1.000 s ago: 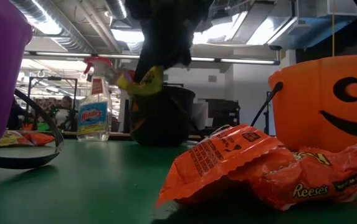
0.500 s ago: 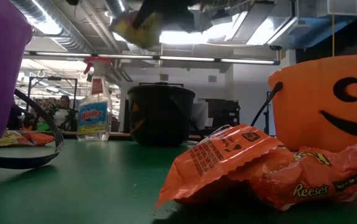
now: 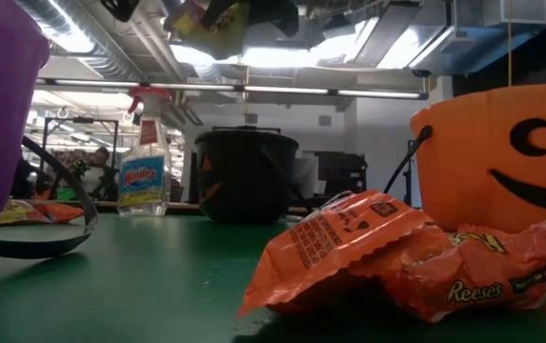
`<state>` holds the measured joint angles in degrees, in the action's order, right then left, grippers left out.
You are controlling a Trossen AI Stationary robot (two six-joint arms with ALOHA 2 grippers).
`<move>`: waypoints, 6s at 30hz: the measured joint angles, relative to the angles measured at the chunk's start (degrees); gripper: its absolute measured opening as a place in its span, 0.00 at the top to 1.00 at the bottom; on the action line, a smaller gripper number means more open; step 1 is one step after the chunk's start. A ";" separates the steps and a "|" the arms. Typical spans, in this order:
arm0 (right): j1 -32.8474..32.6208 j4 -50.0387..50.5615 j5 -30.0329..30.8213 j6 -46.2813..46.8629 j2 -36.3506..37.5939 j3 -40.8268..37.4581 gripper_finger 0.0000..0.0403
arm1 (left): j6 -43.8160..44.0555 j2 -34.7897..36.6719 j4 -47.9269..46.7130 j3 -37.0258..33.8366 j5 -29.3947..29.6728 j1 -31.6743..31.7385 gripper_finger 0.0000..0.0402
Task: Sort candy
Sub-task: Put the yellow candy into the violet bucket
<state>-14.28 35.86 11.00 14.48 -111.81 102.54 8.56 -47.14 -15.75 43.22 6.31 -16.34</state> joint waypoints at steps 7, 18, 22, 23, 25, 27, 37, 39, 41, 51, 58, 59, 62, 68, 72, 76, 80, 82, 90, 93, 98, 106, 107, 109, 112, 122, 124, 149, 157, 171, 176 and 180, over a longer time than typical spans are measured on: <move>0.00 -1.06 -0.04 -0.02 -0.02 0.00 0.88 | -0.16 -1.34 -0.01 0.00 -0.02 0.00 0.70; 0.00 -1.99 -0.60 -0.02 -0.04 0.00 0.88 | -5.58 -1.68 3.65 0.02 0.20 -3.21 0.70; 0.00 -2.84 -1.66 -0.04 -0.07 0.00 0.88 | -8.91 -1.97 3.97 0.02 3.08 -3.93 0.70; 0.00 -3.12 -2.03 -0.04 -0.07 0.00 0.88 | -9.17 -2.22 3.99 0.07 4.17 -3.94 0.70; 0.00 -3.44 -3.07 -0.06 -0.07 0.00 0.88 | -9.34 -2.79 3.75 0.07 5.19 -3.93 0.70; 0.00 -3.45 -3.32 -0.04 -0.09 0.00 0.88 | -9.45 -3.42 3.94 0.07 5.25 -3.93 0.70; 0.00 -6.48 -6.97 -1.28 -0.09 -0.02 0.88 | -12.25 -8.94 2.72 0.07 5.55 -3.96 0.70; -0.02 -6.42 -7.19 -1.31 -0.09 -0.02 0.88 | -12.27 -9.92 2.76 0.07 4.38 -3.96 0.70; 0.00 -6.29 -7.19 -1.31 -0.11 -0.02 0.88 | -12.28 -10.67 2.75 0.07 3.22 -3.96 0.70; 0.00 -5.61 -7.10 -1.31 -0.11 -0.02 0.88 | -12.31 -8.96 3.00 0.07 0.11 -3.93 0.70; 0.00 -5.65 -7.04 -1.33 -0.11 -0.02 0.88 | -12.09 -8.44 2.90 0.07 -1.13 -4.39 0.70; 0.01 -5.63 -7.03 -1.33 -0.11 -0.02 0.88 | -12.11 -8.68 2.89 0.07 -1.14 -4.63 0.70; 0.02 -4.29 -6.99 -1.31 -0.11 -0.02 0.88 | -12.09 -8.82 2.28 0.07 -1.11 -5.31 0.70; 0.00 0.22 -7.02 -1.02 -1.43 -1.08 0.88 | -12.15 -8.14 2.27 0.07 0.98 -6.21 0.70; 0.00 -3.06 -10.06 -0.96 -4.72 -3.36 0.84 | -12.11 -7.76 1.34 0.04 1.96 -6.19 0.70; -0.02 -3.08 -12.10 -0.92 -9.32 -3.78 0.71 | -11.85 -7.47 1.06 0.04 1.76 -6.31 0.70; -0.04 -5.50 -12.07 -0.92 -12.46 -3.82 0.51 | -11.83 -7.47 1.03 0.04 1.71 -6.75 0.70; 0.00 -7.07 -11.44 -0.92 -13.54 -3.82 0.42 | -11.83 -7.47 1.04 0.04 1.74 -6.86 0.70; 0.04 -10.00 -9.97 -1.13 -17.51 -3.76 0.16 | -10.66 -7.49 1.05 0.02 1.97 -6.84 0.70; 0.00 -10.11 -9.96 -1.15 -18.94 -3.76 0.13 | -10.58 -7.49 1.03 0.00 1.97 -6.84 0.70; 0.00 -8.54 -6.02 -1.36 -19.65 -3.69 0.13 | -10.52 -7.49 1.05 0.00 1.97 -6.84 0.70; 0.02 -4.54 0.45 -1.36 -19.53 -3.56 0.20 | -10.28 -7.49 1.10 0.00 1.97 -6.84 0.70; 0.02 -4.32 0.48 -1.38 -19.52 -3.55 0.23 | -10.26 -7.49 1.12 0.00 1.98 -6.84 0.70; 0.00 -4.09 0.42 -1.40 -19.52 -3.56 0.30 | -10.21 -7.49 1.14 0.00 1.99 -6.84 0.70; 0.00 -3.78 0.07 -1.44 -19.50 -3.56 0.42 | -10.21 -7.49 1.19 0.00 1.99 -6.84 0.70; 0.09 -0.33 -0.96 -1.51 -19.02 -2.89 0.81 | -10.17 -7.49 1.17 0.00 2.08 -6.84 0.70; 0.09 1.66 -1.03 -1.47 -18.60 -2.14 0.85 | -10.17 -7.49 1.16 0.00 2.08 -6.84 0.70; -0.11 16.36 8.07 1.75 -9.53 4.79 0.85 | -9.14 -7.47 -0.16 0.00 6.25 -6.83 0.70; -0.05 16.29 7.93 1.74 -9.53 4.79 0.85 | -9.10 -8.04 1.55 0.02 6.27 -6.82 0.70; 0.04 16.31 7.89 1.73 -8.79 4.79 0.84 | -10.67 -8.02 2.69 0.02 9.34 -6.82 0.70; 0.00 16.62 7.86 1.72 -7.42 4.97 0.84 | -11.99 -8.02 2.65 0.02 10.22 -6.82 0.70; 0.00 14.74 7.45 1.27 -6.17 5.05 0.84 | -12.42 -8.02 2.76 0.04 11.27 -6.82 0.70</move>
<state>-14.28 50.59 18.46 15.75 -117.98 107.59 -3.85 -55.16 -13.00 43.27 17.58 -23.16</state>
